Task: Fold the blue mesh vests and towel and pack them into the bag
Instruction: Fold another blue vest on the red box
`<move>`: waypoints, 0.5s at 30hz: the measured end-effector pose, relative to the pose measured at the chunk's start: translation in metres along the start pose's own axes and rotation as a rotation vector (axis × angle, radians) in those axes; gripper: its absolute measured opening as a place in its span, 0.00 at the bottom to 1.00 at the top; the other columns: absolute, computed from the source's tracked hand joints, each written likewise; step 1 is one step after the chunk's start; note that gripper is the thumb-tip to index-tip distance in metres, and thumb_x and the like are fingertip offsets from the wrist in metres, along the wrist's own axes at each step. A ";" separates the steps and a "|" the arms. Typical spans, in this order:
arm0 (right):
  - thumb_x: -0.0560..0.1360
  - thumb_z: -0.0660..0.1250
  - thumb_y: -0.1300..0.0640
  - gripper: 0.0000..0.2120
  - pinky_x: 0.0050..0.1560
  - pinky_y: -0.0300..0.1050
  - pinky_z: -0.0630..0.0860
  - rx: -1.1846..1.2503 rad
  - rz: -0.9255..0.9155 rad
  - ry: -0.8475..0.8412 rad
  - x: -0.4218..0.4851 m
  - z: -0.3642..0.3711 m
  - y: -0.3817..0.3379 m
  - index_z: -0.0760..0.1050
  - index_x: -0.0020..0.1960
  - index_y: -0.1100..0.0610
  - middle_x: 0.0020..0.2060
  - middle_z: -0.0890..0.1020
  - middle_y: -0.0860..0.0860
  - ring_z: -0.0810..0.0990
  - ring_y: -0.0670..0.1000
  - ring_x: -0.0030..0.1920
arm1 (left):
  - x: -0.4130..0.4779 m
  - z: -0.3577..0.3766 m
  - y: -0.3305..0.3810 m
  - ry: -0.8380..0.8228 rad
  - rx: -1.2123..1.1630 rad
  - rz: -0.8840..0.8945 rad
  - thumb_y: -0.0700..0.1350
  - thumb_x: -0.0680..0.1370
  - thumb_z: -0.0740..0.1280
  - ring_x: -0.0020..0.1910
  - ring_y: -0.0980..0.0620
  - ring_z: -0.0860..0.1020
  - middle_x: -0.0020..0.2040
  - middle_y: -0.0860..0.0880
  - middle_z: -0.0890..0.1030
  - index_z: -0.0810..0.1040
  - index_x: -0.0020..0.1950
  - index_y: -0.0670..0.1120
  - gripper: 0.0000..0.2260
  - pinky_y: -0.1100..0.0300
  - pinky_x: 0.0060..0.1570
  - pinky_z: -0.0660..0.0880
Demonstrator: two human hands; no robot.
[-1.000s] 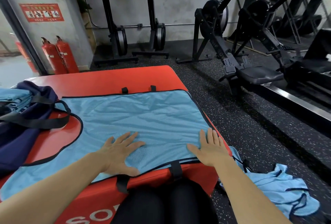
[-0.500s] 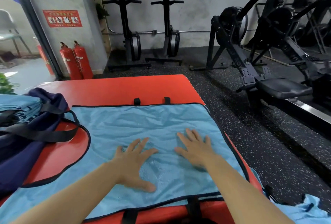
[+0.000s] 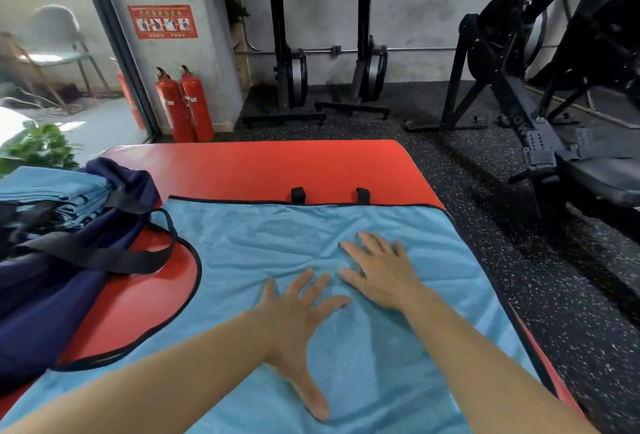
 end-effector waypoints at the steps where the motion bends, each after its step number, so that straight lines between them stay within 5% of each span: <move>1: 0.78 0.46 0.31 0.31 0.73 0.63 0.45 0.006 0.063 -0.016 0.010 0.001 0.011 0.47 0.78 0.40 0.79 0.45 0.49 0.43 0.53 0.79 | 0.000 0.000 0.000 -0.002 -0.003 0.001 0.74 0.58 0.72 0.72 0.48 0.23 0.73 0.55 0.23 0.26 0.72 0.64 0.63 0.27 0.68 0.34; 7: 0.78 0.42 0.31 0.35 0.73 0.67 0.43 0.086 0.466 -0.077 0.019 -0.006 0.088 0.42 0.80 0.46 0.79 0.41 0.52 0.40 0.57 0.78 | 0.000 0.000 -0.001 0.002 -0.003 -0.001 0.75 0.57 0.72 0.73 0.47 0.25 0.74 0.55 0.23 0.26 0.72 0.65 0.63 0.27 0.68 0.35; 10: 0.76 0.38 0.30 0.37 0.74 0.65 0.41 0.027 0.328 0.069 -0.003 -0.013 0.060 0.41 0.80 0.48 0.79 0.44 0.55 0.41 0.55 0.79 | 0.001 -0.003 -0.005 0.059 -0.007 0.015 0.77 0.57 0.70 0.76 0.48 0.30 0.76 0.57 0.29 0.29 0.73 0.66 0.61 0.28 0.69 0.39; 13: 0.66 0.23 0.25 0.48 0.71 0.65 0.38 -0.022 0.157 0.163 -0.040 -0.003 0.024 0.40 0.80 0.47 0.79 0.45 0.54 0.42 0.54 0.79 | 0.002 -0.019 -0.028 0.196 -0.116 -0.052 0.78 0.61 0.65 0.78 0.50 0.43 0.80 0.57 0.43 0.41 0.77 0.63 0.54 0.35 0.72 0.47; 15: 0.72 0.31 0.25 0.44 0.71 0.68 0.46 -0.043 0.078 0.211 -0.059 0.008 0.013 0.48 0.80 0.48 0.79 0.54 0.57 0.51 0.57 0.78 | 0.006 -0.028 -0.049 0.246 -0.190 -0.134 0.79 0.65 0.60 0.78 0.50 0.48 0.80 0.56 0.49 0.47 0.77 0.63 0.47 0.37 0.72 0.51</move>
Point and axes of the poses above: each hand's wrist, its own x-axis towards the middle knuckle, its own z-axis out of the palm, y = z × x, the point moved 8 cm from there along x, towards the middle knuckle
